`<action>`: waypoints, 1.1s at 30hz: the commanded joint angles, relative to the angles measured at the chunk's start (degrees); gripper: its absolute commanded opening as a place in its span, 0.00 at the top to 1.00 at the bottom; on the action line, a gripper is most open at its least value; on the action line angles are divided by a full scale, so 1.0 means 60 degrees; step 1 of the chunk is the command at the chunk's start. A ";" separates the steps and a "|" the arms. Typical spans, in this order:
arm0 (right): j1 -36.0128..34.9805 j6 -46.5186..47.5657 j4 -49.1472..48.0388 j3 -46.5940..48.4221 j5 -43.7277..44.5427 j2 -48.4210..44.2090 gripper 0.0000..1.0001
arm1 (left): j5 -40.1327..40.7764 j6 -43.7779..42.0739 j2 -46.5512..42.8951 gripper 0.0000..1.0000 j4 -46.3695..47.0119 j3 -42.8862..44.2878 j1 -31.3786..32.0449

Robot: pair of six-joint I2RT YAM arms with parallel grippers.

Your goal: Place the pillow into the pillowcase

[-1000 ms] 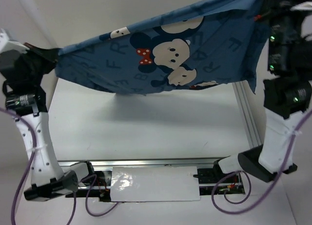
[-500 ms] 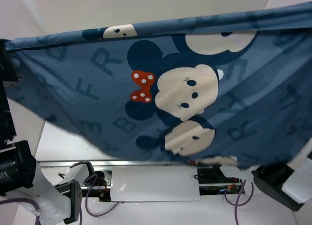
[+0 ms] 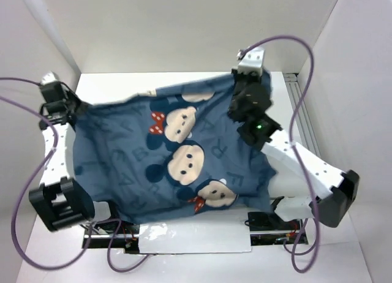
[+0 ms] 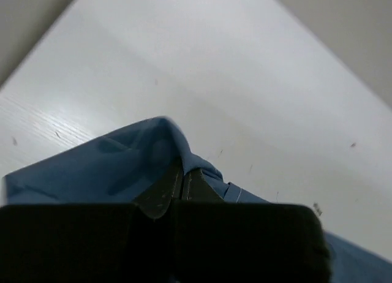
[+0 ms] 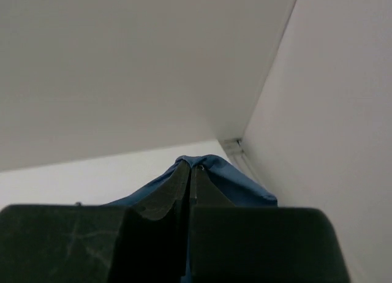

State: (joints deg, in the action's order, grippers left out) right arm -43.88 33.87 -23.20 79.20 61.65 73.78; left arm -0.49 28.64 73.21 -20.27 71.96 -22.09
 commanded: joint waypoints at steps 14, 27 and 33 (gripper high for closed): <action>0.6448 -0.8003 0.4028 0.3012 -0.4664 0.6922 1.00 | -0.0431 -0.0804 0.8376 1.00 0.2809 0.4764 0.1688; 0.7503 -0.8412 0.5478 0.7162 -0.5804 1.0527 0.00 | 0.1181 -0.0892 1.0622 0.00 0.1826 0.8997 0.1675; 0.7694 -0.8619 0.5960 0.6650 -0.7871 0.9095 0.00 | 0.0417 -0.0775 0.8664 0.00 0.1284 0.8210 0.1673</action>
State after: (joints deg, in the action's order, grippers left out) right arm 3.14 -16.75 9.45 119.22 21.15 137.27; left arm 2.46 25.30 136.40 -13.34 123.59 -12.21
